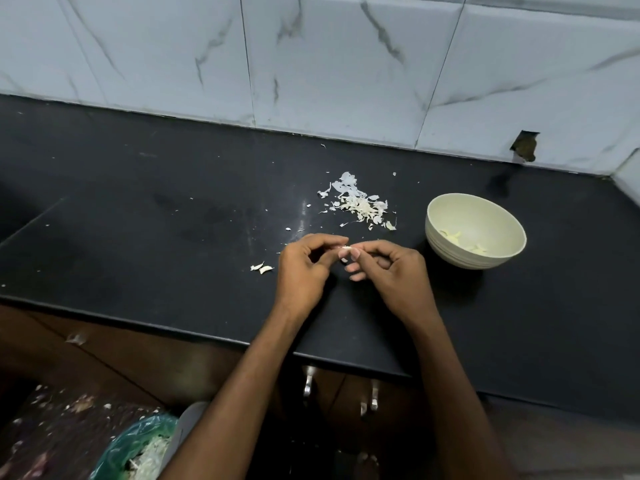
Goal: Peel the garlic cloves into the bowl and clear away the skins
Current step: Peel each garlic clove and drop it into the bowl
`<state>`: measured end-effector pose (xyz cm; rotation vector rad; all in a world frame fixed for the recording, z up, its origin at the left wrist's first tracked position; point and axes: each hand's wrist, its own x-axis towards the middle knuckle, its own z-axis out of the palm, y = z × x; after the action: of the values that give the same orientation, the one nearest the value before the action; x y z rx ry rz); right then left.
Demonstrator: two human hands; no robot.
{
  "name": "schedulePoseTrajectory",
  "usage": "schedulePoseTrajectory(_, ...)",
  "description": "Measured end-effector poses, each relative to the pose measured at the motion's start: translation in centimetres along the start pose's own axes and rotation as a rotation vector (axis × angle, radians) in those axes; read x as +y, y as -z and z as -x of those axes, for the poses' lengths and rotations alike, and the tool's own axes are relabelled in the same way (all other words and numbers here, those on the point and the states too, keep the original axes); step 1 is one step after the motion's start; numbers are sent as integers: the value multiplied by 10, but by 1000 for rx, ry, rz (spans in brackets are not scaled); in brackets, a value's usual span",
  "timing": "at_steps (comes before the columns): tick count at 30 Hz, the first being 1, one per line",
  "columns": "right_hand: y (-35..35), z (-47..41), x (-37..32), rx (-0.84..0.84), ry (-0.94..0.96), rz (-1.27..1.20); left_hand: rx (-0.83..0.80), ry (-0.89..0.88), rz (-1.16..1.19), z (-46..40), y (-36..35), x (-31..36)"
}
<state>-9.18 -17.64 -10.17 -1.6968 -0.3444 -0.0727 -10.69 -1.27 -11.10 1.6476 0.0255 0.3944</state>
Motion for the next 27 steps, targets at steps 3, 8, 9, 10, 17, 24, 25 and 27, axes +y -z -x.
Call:
schedulePoseTrajectory(3,-3,1,-1,17,5,-7,-27,27,95,1,2,5)
schedulePoseTrajectory(8,-9,0,-2,64,22,50,-34,46,153,3,1,10)
schedulePoseTrajectory(9,-10,-1,-2,84,11,47,-31,52,143,3,1,11)
schedulePoseTrajectory(10,-11,-1,-4,106,0,40,-26,56,132,3,0,11)
schedulePoseTrajectory(17,-26,-5,-5,263,265,454,19,10,19,7,-2,12)
schedulePoseTrajectory(24,-31,-2,-14,182,-62,55,32,100,152,3,0,6)
schedulePoseTrajectory(25,-32,-2,-15,177,-90,-8,37,101,157,3,0,6)
schedulePoseTrajectory(27,-32,-1,-20,168,-117,-160,40,117,225,2,2,8)
